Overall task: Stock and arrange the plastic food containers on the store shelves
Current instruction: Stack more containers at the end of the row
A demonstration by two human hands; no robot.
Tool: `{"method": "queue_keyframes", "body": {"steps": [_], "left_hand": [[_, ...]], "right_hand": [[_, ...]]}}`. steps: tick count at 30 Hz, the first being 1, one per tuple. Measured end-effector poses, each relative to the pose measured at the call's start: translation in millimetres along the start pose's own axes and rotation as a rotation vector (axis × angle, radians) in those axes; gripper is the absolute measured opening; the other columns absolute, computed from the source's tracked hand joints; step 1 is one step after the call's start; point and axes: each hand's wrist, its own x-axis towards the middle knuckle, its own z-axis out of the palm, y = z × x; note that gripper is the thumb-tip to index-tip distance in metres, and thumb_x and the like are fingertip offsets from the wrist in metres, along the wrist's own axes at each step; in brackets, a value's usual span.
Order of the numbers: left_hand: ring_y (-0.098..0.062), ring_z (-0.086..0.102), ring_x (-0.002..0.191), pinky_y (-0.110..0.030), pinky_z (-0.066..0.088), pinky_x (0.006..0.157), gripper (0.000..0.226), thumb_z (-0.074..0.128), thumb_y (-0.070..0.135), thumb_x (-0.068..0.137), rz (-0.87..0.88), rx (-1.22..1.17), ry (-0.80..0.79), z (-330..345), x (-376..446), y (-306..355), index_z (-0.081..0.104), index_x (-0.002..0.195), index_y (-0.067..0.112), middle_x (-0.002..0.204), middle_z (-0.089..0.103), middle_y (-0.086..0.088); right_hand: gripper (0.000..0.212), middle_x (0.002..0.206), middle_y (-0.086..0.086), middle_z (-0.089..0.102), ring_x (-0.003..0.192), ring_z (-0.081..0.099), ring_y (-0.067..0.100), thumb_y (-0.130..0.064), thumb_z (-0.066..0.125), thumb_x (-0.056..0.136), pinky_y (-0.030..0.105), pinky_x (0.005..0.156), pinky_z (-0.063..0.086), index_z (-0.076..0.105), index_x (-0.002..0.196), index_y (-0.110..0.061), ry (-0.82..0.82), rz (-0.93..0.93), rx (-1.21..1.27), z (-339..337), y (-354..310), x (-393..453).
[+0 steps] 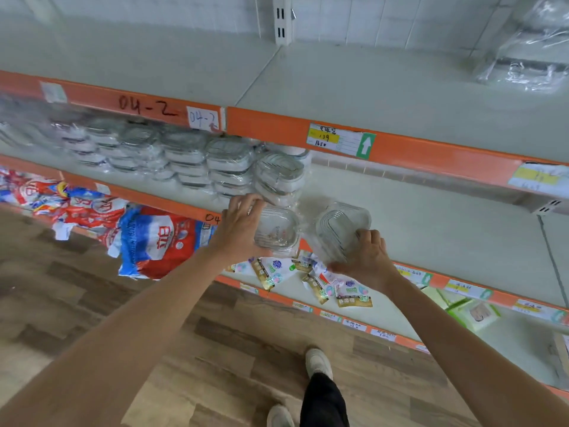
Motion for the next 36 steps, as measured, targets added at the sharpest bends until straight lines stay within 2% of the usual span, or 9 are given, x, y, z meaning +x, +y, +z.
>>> {"method": "queue_keyframes", "body": {"steps": [7, 9, 12, 18, 23, 26, 29, 33, 36], "left_hand": [[-0.025, 0.030, 0.121, -0.039, 0.034, 0.102, 0.102, 0.082, 0.057, 0.056, -0.171, -0.066, 0.078, -65, -59, -38, 0.036, 0.135, 0.009, 0.132, 0.038, -0.004], [-0.025, 0.032, 0.117, -0.039, 0.035, 0.101, 0.100, 0.082, 0.057, 0.055, -0.191, -0.112, 0.121, -82, -71, -41, 0.038, 0.131, 0.009, 0.127, 0.038, -0.004], [-0.025, 0.032, 0.118, -0.041, 0.037, 0.098, 0.095, 0.083, 0.054, 0.057, -0.184, -0.173, 0.158, -108, -75, -36, 0.039, 0.129, 0.009, 0.126, 0.038, -0.003], [-0.025, 0.032, 0.122, -0.040, 0.036, 0.101, 0.096, 0.082, 0.055, 0.059, -0.110, -0.266, 0.256, -147, -46, -2, 0.039, 0.131, 0.009, 0.129, 0.039, -0.006], [-0.025, 0.033, 0.125, -0.036, 0.031, 0.104, 0.094, 0.080, 0.057, 0.061, -0.058, -0.299, 0.273, -157, 2, 40, 0.040, 0.134, 0.012, 0.131, 0.040, -0.004], [-0.023, 0.033, 0.123, -0.033, 0.031, 0.101, 0.096, 0.079, 0.059, 0.061, -0.031, -0.293, 0.282, -158, 40, 72, 0.040, 0.136, 0.014, 0.131, 0.041, -0.002], [-0.024, 0.034, 0.120, -0.037, 0.035, 0.101, 0.094, 0.081, 0.057, 0.059, 0.014, -0.328, 0.258, -155, 79, 112, 0.042, 0.133, 0.012, 0.128, 0.042, -0.001], [-0.023, 0.035, 0.119, -0.036, 0.036, 0.100, 0.090, 0.082, 0.055, 0.059, 0.071, -0.389, 0.212, -143, 126, 166, 0.045, 0.130, 0.014, 0.124, 0.044, -0.001], [-0.024, 0.038, 0.116, -0.036, 0.036, 0.098, 0.085, 0.082, 0.054, 0.060, 0.081, -0.395, 0.187, -138, 154, 194, 0.047, 0.126, 0.014, 0.123, 0.047, -0.002]], "right_hand": [[0.095, 0.121, 0.004, 0.032, 0.121, 0.033, 0.024, -0.047, 0.083, 0.058, 0.034, 0.102, 0.034, 0.034, 0.129, -0.008, -0.069, -0.197, 0.062, -12, -80, -19], [0.093, 0.121, 0.003, 0.034, 0.119, 0.034, 0.022, -0.048, 0.082, 0.058, 0.031, 0.096, 0.034, 0.036, 0.128, -0.008, -0.048, -0.233, 0.054, -23, -97, -24], [0.088, 0.120, 0.002, 0.035, 0.119, 0.033, 0.020, -0.047, 0.082, 0.058, 0.027, 0.088, 0.032, 0.038, 0.125, -0.010, -0.001, -0.271, 0.007, -51, -116, -33], [0.090, 0.117, 0.002, 0.036, 0.117, 0.035, 0.020, -0.046, 0.084, 0.059, 0.031, 0.097, 0.035, 0.039, 0.128, -0.010, 0.111, -0.340, 0.031, -130, -128, -36], [0.089, 0.113, -0.001, 0.034, 0.109, 0.030, 0.017, -0.048, 0.083, 0.060, 0.026, 0.088, 0.030, 0.039, 0.129, -0.013, 0.196, -0.296, 0.005, -179, -101, -26], [0.091, 0.111, -0.002, 0.030, 0.111, 0.028, 0.017, -0.047, 0.083, 0.060, 0.023, 0.090, 0.027, 0.037, 0.132, -0.014, 0.250, -0.249, -0.005, -212, -69, -13], [0.093, 0.115, 0.001, 0.032, 0.117, 0.028, 0.022, -0.048, 0.083, 0.058, 0.024, 0.093, 0.026, 0.037, 0.132, -0.014, 0.290, -0.193, -0.056, -249, -33, 3], [0.094, 0.120, 0.006, 0.040, 0.117, 0.031, 0.024, -0.060, 0.079, 0.056, 0.029, 0.099, 0.028, 0.042, 0.128, -0.013, 0.273, -0.102, -0.162, -294, 22, 20], [0.091, 0.121, 0.006, 0.038, 0.118, 0.029, 0.025, -0.059, 0.078, 0.057, 0.030, 0.098, 0.030, 0.042, 0.128, -0.014, 0.256, -0.047, -0.213, -324, 57, 32]]}}
